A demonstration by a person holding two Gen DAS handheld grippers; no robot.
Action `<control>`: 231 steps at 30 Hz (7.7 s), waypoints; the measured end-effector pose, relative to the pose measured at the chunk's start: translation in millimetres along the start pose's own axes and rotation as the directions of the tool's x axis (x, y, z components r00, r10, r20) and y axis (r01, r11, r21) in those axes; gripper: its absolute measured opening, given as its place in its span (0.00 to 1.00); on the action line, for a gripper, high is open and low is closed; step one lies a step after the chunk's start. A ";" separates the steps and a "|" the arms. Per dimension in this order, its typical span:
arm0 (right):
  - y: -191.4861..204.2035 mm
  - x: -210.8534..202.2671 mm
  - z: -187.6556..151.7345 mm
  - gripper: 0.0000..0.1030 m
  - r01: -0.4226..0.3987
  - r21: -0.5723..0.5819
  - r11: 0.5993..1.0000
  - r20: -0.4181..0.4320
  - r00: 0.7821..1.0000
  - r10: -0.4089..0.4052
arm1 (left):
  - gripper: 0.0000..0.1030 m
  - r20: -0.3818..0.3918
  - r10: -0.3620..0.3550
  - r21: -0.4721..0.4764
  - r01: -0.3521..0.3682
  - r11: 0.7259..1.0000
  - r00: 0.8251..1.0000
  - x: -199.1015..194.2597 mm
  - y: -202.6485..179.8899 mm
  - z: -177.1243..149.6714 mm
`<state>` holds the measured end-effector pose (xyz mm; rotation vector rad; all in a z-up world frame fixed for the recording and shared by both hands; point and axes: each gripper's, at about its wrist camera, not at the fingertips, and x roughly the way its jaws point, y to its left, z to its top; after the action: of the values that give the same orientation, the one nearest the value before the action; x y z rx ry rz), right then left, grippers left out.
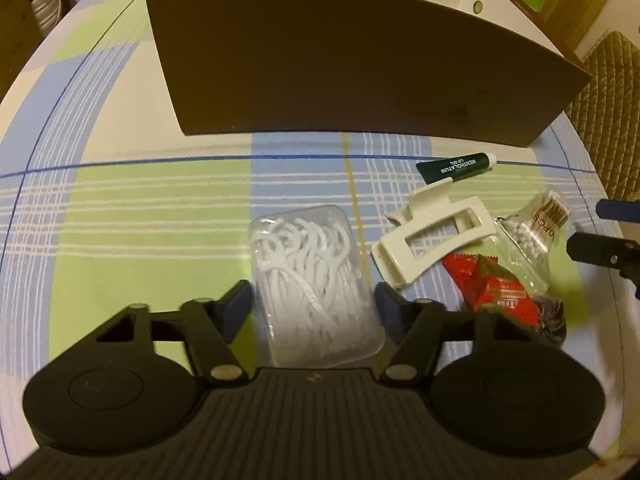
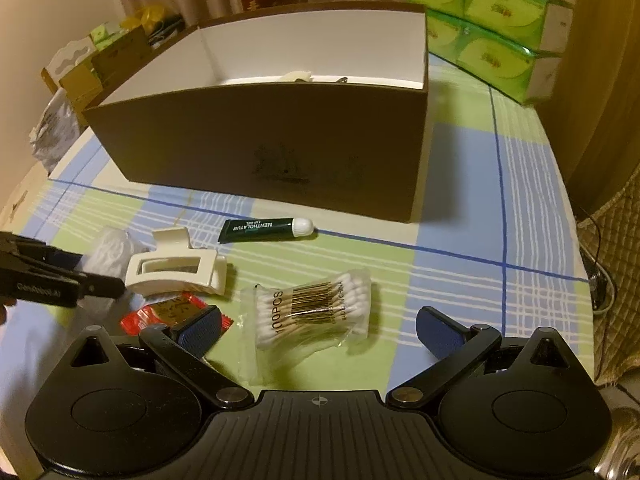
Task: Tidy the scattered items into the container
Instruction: 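Grasp the floss-pick box with the left tool while the right tool grasps the cotton-swab pack, then lift and carry the floss box and swab pack over the box with both tools, then open the left tool dropping the floss box while the right tool releases the swabs, then withdraw both open tools from the box toward the remaining items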
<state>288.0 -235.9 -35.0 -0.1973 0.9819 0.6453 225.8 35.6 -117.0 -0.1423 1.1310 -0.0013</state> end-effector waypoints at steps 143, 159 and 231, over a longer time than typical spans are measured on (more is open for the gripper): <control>-16.9 90.8 179.3 0.71 -0.057 -0.488 0.871 -0.054 0.998 0.035 | 0.51 0.103 0.065 0.285 -0.092 0.954 0.993 54.4 8.9 232.3; -18.8 79.8 179.1 0.84 -0.050 -0.452 0.891 -0.008 0.999 0.052 | 0.67 0.142 0.104 0.332 -0.147 0.932 0.984 62.0 0.5 230.0; 37.1 -71.4 105.2 0.91 -0.080 -0.264 0.961 0.170 0.977 0.128 | 0.91 0.241 0.030 0.227 -0.087 0.970 0.970 -128.1 -22.3 109.0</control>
<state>313.1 -190.3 86.8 -0.3087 0.7307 0.8731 271.1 35.1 46.6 0.1025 0.8889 -0.0647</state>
